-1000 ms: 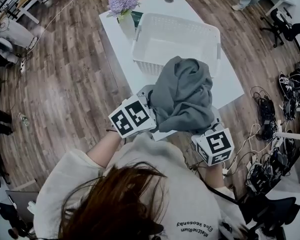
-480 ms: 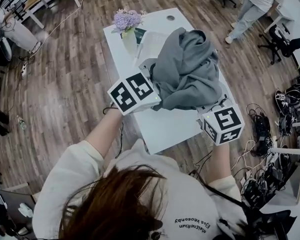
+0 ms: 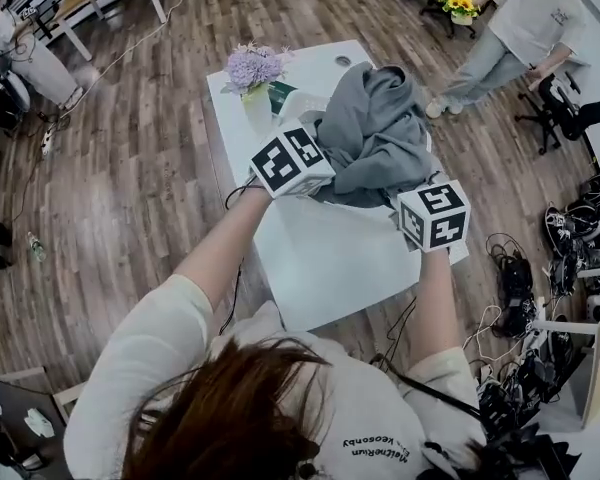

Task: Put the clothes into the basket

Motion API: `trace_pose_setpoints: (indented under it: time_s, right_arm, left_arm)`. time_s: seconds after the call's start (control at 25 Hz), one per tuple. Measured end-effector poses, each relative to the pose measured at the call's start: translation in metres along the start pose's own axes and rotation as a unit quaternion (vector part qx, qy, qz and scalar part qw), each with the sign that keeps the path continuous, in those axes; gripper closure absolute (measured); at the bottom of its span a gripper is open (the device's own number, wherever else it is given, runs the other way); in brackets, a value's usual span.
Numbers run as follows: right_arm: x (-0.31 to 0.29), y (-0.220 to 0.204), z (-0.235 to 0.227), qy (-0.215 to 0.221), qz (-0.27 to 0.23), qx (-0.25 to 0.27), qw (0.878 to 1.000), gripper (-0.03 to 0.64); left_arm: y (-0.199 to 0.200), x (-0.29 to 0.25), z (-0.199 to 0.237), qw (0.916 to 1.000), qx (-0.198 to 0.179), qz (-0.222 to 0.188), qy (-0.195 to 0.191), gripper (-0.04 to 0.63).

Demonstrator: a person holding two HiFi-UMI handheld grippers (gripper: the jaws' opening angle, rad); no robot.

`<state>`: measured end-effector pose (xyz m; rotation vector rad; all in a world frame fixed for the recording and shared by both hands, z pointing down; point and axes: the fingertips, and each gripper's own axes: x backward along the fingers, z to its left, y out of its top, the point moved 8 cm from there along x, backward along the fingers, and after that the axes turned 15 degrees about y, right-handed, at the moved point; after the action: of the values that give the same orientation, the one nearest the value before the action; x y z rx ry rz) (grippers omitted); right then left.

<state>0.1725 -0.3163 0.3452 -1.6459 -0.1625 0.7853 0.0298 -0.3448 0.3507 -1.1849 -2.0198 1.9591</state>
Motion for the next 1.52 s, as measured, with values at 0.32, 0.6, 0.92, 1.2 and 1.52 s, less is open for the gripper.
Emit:
trace_pose_setpoints:
  time_s: [0.32,0.6,0.92,1.2,1.52]
  right_arm:
    - [-0.031,-0.048,-0.020,0.022,0.040,-0.070,0.996,0.383]
    - [-0.013,-0.056,-0.022,0.008,0.129,-0.100,0.987,0.259]
    - [0.010,0.006,0.010,-0.001,-0.003,-0.069,0.998,0.259]
    - [-0.006,-0.009,0.028,-0.042,-0.035,-0.064,0.996,0.400]
    - [0.013,-0.015,0.094,-0.071,-0.089,-0.017,0.993,0.603]
  left_arm:
    - [-0.047,-0.038,0.004,0.9966,0.050,0.058,-0.028,0.199]
    - [-0.059,-0.015,0.031,0.9921,0.066,0.101,0.035,0.101]
    - [-0.007,0.026,0.028,0.9929,0.055,-0.042,0.097,0.101]
    - [-0.029,0.031,0.002,0.9873,0.077,-0.067,0.122,0.418]
    - [-0.033,0.070,-0.054,0.9849,0.055,-0.108,0.124,0.584]
